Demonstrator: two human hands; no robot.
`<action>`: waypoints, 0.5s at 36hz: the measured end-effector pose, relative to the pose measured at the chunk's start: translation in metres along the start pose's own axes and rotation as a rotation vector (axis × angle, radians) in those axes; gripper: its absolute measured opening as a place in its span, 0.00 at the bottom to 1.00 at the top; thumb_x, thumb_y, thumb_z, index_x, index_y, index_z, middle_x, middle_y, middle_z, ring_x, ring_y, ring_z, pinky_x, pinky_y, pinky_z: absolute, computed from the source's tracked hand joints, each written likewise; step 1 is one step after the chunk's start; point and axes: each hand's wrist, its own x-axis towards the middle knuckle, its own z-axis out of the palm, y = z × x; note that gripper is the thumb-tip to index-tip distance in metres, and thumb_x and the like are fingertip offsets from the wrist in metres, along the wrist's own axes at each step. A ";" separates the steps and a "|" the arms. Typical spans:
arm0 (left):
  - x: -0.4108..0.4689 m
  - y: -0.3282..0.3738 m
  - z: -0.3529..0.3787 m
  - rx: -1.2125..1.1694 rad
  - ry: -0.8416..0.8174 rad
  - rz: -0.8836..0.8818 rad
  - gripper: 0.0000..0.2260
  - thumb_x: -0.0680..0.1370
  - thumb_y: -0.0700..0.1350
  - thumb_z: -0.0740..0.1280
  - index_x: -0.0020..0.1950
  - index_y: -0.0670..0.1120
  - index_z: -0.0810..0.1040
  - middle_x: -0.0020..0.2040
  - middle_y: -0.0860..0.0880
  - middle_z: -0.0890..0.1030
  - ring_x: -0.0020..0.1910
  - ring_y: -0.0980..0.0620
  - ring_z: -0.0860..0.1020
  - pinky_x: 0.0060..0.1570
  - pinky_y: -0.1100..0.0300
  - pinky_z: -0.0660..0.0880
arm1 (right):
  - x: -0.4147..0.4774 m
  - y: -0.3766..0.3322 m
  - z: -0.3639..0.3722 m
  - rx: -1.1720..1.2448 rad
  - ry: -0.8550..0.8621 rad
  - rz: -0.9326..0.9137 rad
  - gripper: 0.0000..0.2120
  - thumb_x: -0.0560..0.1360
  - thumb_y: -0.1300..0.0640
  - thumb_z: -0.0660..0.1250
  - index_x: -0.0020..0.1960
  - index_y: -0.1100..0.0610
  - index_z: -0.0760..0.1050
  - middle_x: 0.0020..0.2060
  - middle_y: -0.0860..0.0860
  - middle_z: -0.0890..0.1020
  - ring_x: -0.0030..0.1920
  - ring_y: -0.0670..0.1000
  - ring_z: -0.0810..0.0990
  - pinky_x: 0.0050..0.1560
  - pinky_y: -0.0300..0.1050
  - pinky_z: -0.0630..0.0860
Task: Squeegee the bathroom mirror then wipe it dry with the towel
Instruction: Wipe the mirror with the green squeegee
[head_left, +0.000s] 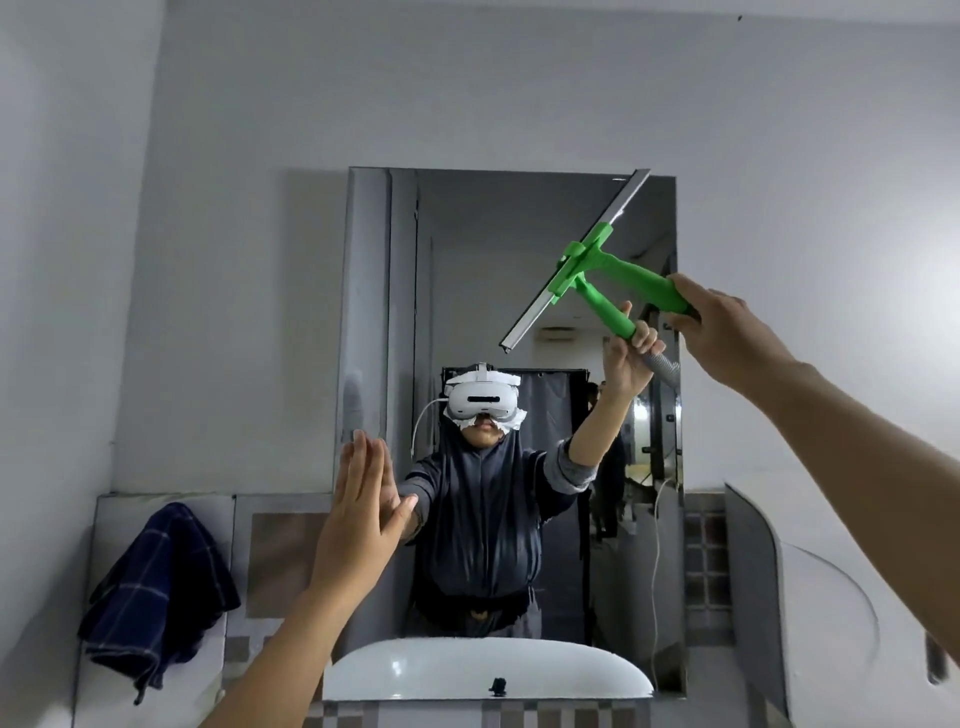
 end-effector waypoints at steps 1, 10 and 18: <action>0.000 -0.001 -0.001 0.005 0.000 -0.005 0.38 0.75 0.51 0.66 0.75 0.46 0.46 0.77 0.47 0.45 0.75 0.51 0.42 0.69 0.56 0.53 | -0.003 -0.002 0.004 0.022 0.008 0.015 0.12 0.79 0.60 0.58 0.63 0.57 0.67 0.44 0.60 0.75 0.42 0.58 0.73 0.38 0.47 0.67; 0.016 0.006 -0.009 0.010 0.026 -0.033 0.37 0.76 0.53 0.64 0.75 0.49 0.41 0.76 0.52 0.41 0.73 0.57 0.36 0.70 0.56 0.55 | -0.015 -0.033 0.032 0.249 0.084 0.207 0.07 0.79 0.61 0.57 0.55 0.62 0.68 0.41 0.60 0.77 0.31 0.56 0.73 0.30 0.44 0.66; -0.003 -0.020 -0.022 0.036 -0.055 -0.007 0.37 0.77 0.55 0.62 0.74 0.48 0.39 0.75 0.51 0.38 0.73 0.54 0.35 0.72 0.52 0.56 | -0.054 -0.091 0.073 0.285 0.141 0.414 0.10 0.79 0.57 0.57 0.56 0.63 0.68 0.43 0.56 0.76 0.39 0.57 0.75 0.37 0.49 0.70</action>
